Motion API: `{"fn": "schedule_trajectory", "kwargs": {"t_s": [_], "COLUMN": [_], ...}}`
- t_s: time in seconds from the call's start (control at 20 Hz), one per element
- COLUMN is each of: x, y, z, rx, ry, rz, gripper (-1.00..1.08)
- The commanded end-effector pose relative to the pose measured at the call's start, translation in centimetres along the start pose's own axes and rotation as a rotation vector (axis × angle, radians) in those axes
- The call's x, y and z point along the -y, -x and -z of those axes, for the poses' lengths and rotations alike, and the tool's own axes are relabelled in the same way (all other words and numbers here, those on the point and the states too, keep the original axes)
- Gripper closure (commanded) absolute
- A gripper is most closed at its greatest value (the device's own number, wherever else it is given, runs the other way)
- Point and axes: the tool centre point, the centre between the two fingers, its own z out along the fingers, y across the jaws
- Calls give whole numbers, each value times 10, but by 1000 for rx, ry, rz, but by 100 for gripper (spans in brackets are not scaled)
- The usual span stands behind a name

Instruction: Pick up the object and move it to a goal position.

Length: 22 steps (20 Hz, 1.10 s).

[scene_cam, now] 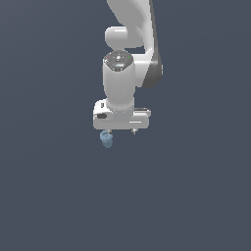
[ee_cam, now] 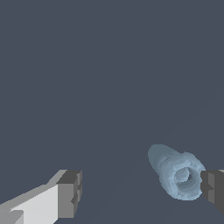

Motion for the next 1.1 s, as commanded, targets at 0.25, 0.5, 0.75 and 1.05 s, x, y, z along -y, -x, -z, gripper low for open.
{"fn": "schedule_trajectory", "kwargs": {"t_s": [0.25,0.5,0.75,1.05], "x": [-15,-31,-50,-66], "y": [6,14,24,33], "z": [-9,-19,-31,-42], "rx": [3,6,9,12], "ry": [1,1,1,0], "rz": [64,137,228,310], "gripper": [-92,-92,-92,-92]}}
